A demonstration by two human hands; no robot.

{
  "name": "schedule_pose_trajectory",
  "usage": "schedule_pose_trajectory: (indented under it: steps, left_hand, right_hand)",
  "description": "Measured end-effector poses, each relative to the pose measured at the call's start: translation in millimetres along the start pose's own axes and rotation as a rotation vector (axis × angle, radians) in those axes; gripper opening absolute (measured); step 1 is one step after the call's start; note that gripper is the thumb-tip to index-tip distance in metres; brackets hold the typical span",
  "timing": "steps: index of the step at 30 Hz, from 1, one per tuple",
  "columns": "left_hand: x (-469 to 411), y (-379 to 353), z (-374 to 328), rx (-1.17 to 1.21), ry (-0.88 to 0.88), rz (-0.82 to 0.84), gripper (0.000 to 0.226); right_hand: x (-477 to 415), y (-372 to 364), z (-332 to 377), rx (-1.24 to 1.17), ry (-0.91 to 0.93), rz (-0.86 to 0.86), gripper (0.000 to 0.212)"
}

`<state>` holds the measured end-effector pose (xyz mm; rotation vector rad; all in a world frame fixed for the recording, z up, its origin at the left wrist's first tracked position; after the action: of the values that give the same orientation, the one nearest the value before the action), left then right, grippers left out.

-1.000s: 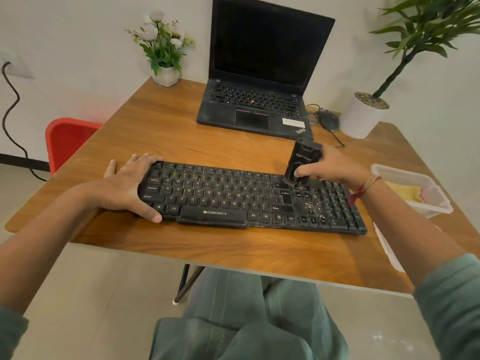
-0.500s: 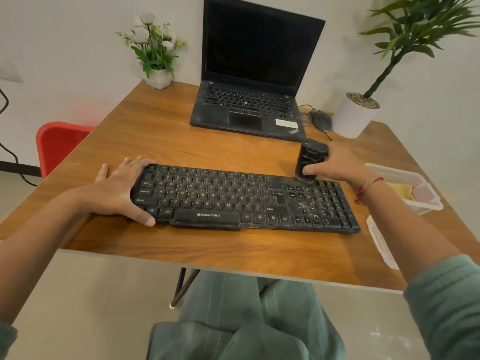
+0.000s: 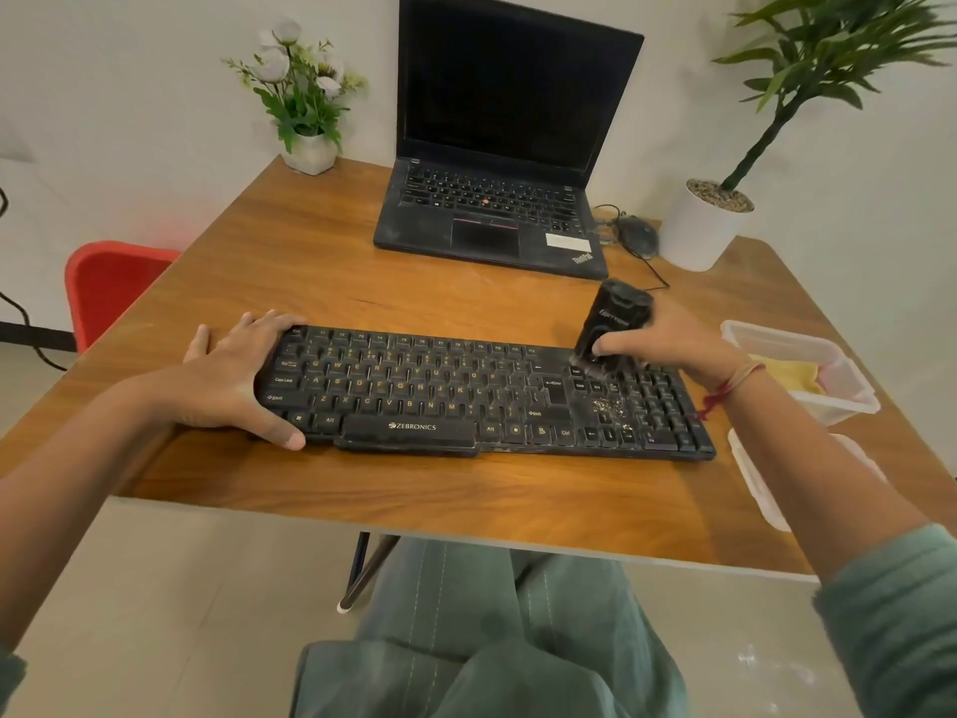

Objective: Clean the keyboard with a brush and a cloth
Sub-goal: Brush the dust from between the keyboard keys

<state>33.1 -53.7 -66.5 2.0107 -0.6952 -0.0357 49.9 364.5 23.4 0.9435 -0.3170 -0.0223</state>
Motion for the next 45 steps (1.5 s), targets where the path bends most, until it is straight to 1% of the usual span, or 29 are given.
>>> schedule_pose_trajectory:
  steps: [3,4,7,8,11,12,13,16,17,18,20,21,23,24,26,27,28,30,31,32,33,34,36,38,40,41,42,43,45]
  left_hand:
    - [0,0,0,-0.006,0.002,-0.002,0.144]
    - [0,0,1,-0.002,0.001,-0.006,0.143]
    - [0,0,1,0.005,-0.01,-0.017,0.144]
    - [0,0,1,0.009,-0.011,-0.017,0.145]
    - [1,0,0,0.009,-0.006,-0.009,0.147]
    - [1,0,0,0.01,-0.008,-0.009,0.147]
    - [1,0,0,0.01,-0.01,-0.009,0.147]
    - [1,0,0,0.008,-0.011,-0.008,0.147]
    - [1,1,-1,0.008,-0.009,-0.007,0.147]
    - [1,1,-1,0.006,-0.006,-0.006,0.146]
    - [1,1,-1,0.0,-0.004,-0.006,0.145]
    - [1,0,-1,0.0,-0.004,-0.006,0.145]
    - [2,0,-1,0.006,-0.009,-0.006,0.146]
    - [2,0,-1,0.009,-0.01,-0.005,0.147]
    - [1,1,-2,0.011,-0.009,-0.005,0.148]
    - [1,1,-2,0.009,-0.008,-0.002,0.148]
    - [1,1,-2,0.008,-0.006,0.001,0.148]
    - [2,0,-2,0.011,-0.008,-0.001,0.149]
    - [2,0,-2,0.013,-0.009,-0.002,0.149]
    - [2,0,-3,0.013,-0.01,-0.001,0.15]
    - [3,0,-3,0.013,-0.01,-0.002,0.15]
    - [3,1,-3,0.013,-0.008,-0.005,0.15]
    - [3,1,-3,0.013,-0.005,-0.007,0.15]
    - [2,1,-3,0.013,-0.002,0.0,0.149]
    - [2,0,-3,0.017,0.0,0.002,0.15]
    - [2,0,-2,0.017,0.0,-0.001,0.15]
    - [2,0,-2,0.017,-0.001,-0.003,0.148]
    - [2,0,-2,0.017,-0.004,-0.005,0.147]
    - [2,1,-2,0.02,-0.004,-0.006,0.146]
  right_hand:
    - [-1,30,-10,0.22,-0.064,-0.233,0.039]
    - [1,31,-12,0.221,-0.065,-0.249,0.04]
    - [9,10,-8,0.04,-0.01,-0.098,0.031]
    - [11,9,-9,0.018,-0.015,-0.09,0.029]
    - [8,31,-20,0.055,-0.069,-0.264,0.034]
    - [8,34,-19,0.077,-0.07,-0.287,0.036]
    - [7,30,-17,0.086,-0.05,-0.266,0.035]
    - [9,7,-9,0.001,-0.02,-0.062,0.03]
    - [8,8,-11,-0.023,-0.035,-0.065,0.032]
    - [6,16,-15,-0.016,-0.061,-0.118,0.035]
    - [2,34,-22,0.111,-0.11,-0.273,0.035]
    - [2,36,-20,0.185,-0.104,-0.307,0.032]
    - [6,18,-5,0.23,-0.028,-0.239,0.028]
    - [8,6,2,0.172,0.014,-0.169,0.026]
    - [11,-3,5,0.009,0.006,-0.068,0.021]
    - [11,1,2,0.006,-0.016,-0.085,0.02]
    - [9,10,-1,0.089,-0.037,-0.167,0.021]
    - [8,25,0,0.393,-0.052,-0.375,0.031]
    - [9,20,6,0.452,-0.028,-0.4,0.034]
    - [11,9,15,0.443,0.012,-0.364,0.034]
    - [10,-7,22,0.371,0.064,-0.282,0.033]
    - [9,-21,30,0.242,0.107,-0.199,0.03]
    - [8,-30,35,-0.028,0.085,-0.067,0.027]
    - [1,-20,29,-0.015,0.034,-0.106,0.028]
    - [-1,-3,23,0.202,-0.01,-0.278,0.027]
    - [0,-3,25,0.271,0.0,-0.33,0.03]
    - [2,-9,30,0.288,0.037,-0.323,0.032]
    - [2,-21,35,0.253,0.082,-0.253,0.03]
    - [2,-39,42,0.038,0.114,-0.098,0.03]
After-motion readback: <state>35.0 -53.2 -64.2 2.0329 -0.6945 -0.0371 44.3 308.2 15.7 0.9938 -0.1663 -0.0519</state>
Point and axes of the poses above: each hand's wrist, its own x-axis away from the middle knuckle, its own y-axis out of the back of the hand, z = x × y, the point moved 7 cm from there along -x, towards the middle knuckle, and after that the axes turned 5 degrees about -y, right-handed, at the moved point
